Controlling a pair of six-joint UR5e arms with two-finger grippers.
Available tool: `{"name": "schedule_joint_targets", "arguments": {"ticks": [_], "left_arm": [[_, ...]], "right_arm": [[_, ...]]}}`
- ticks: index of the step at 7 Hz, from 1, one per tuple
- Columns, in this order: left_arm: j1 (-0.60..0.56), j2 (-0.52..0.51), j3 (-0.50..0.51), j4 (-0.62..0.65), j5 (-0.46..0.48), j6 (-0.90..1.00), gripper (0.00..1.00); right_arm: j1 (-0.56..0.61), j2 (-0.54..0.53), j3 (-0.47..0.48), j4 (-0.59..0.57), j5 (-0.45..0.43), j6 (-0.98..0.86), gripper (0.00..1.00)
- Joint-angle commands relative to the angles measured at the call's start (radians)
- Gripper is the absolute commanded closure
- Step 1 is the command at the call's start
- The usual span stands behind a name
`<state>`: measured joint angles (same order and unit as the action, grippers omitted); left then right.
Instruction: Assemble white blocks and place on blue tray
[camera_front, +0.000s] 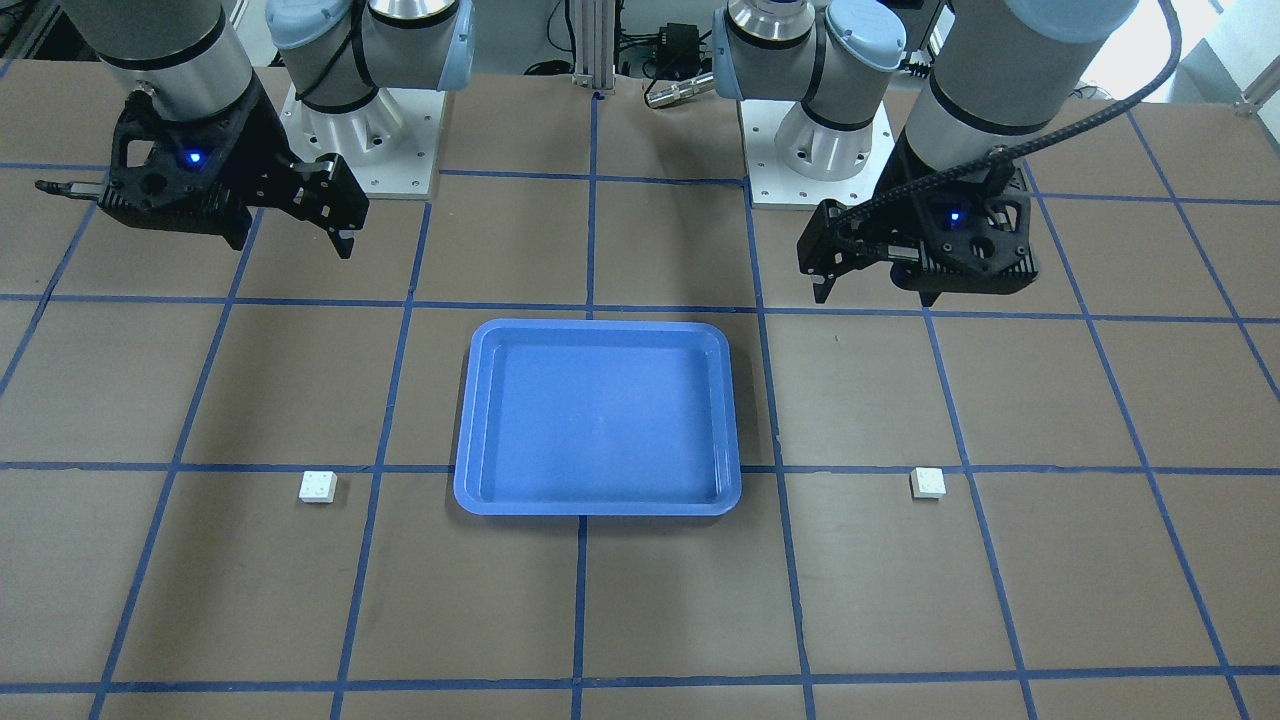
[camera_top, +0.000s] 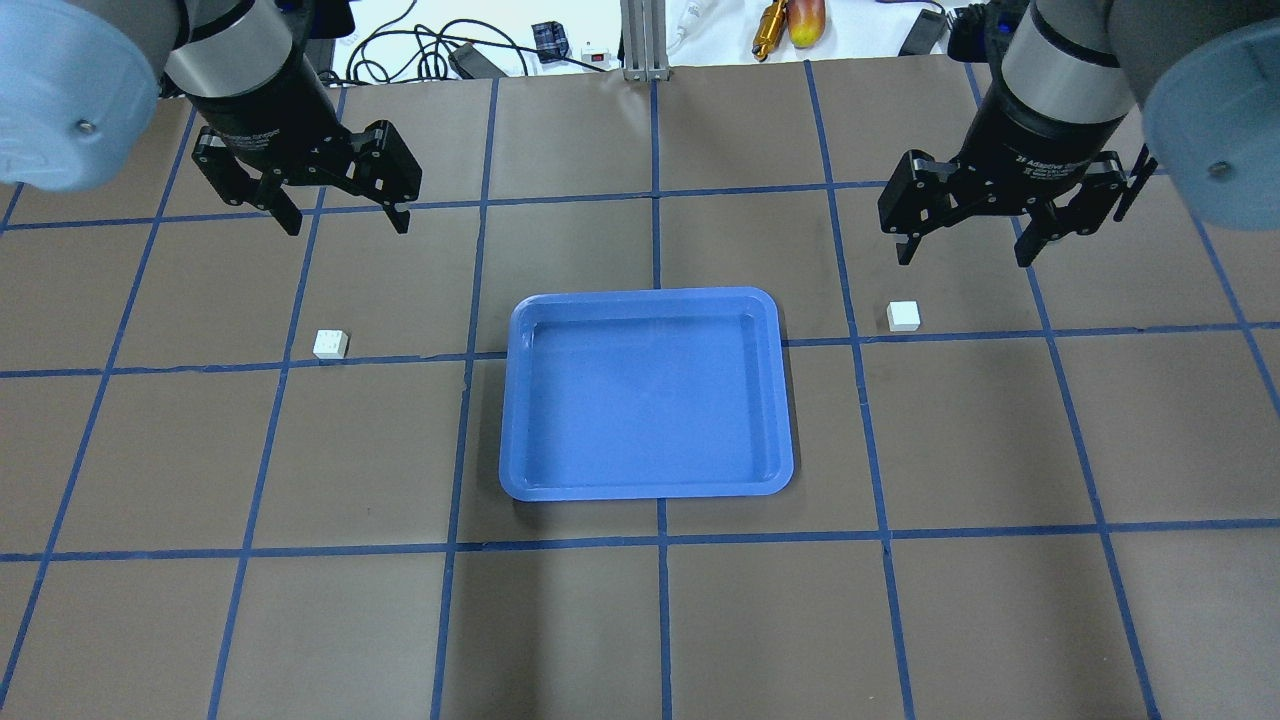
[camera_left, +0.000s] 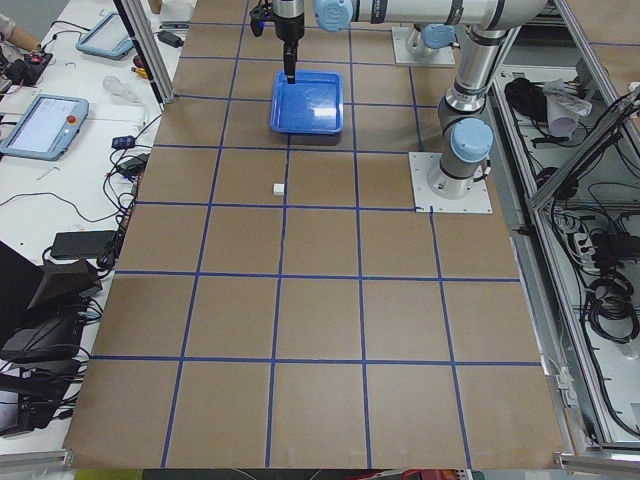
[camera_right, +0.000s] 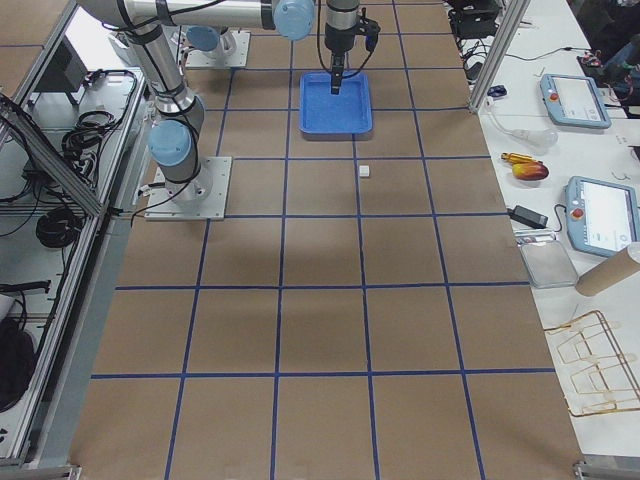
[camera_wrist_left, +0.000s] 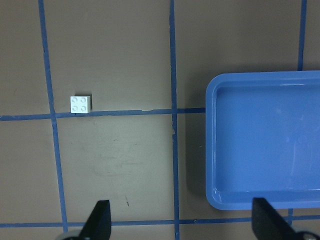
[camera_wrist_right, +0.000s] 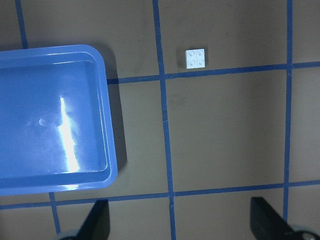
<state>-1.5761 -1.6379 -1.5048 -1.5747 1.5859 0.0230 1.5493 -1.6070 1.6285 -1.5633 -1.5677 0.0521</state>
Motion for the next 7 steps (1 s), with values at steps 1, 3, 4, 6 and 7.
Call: {"name": "schedule_joint_targets", "arguments": {"ticks": [1, 3, 4, 6, 7], "left_arm": [[0.001, 0.033, -0.002, 0.002, -0.006, 0.0, 0.0], [0.068, -0.015, -0.006, 0.015, -0.011, 0.011, 0.0], [0.117, -0.057, -0.011, 0.021, -0.007, 0.093, 0.0], [0.181, -0.149, -0.081, 0.187, -0.007, 0.169, 0.0], [0.218, -0.201, -0.159, 0.354, -0.007, 0.243, 0.0]], "right_arm": [[0.0, -0.001, 0.001, -0.001, 0.008, -0.001, 0.0], [0.0, -0.007, 0.001, -0.003, 0.008, 0.003, 0.0], [-0.001, -0.004, -0.001, 0.0, 0.002, 0.003, 0.0], [0.002, 0.001, 0.001, -0.001, 0.001, 0.003, 0.0], [0.0, 0.025, 0.001, -0.014, -0.008, -0.014, 0.0]]}}
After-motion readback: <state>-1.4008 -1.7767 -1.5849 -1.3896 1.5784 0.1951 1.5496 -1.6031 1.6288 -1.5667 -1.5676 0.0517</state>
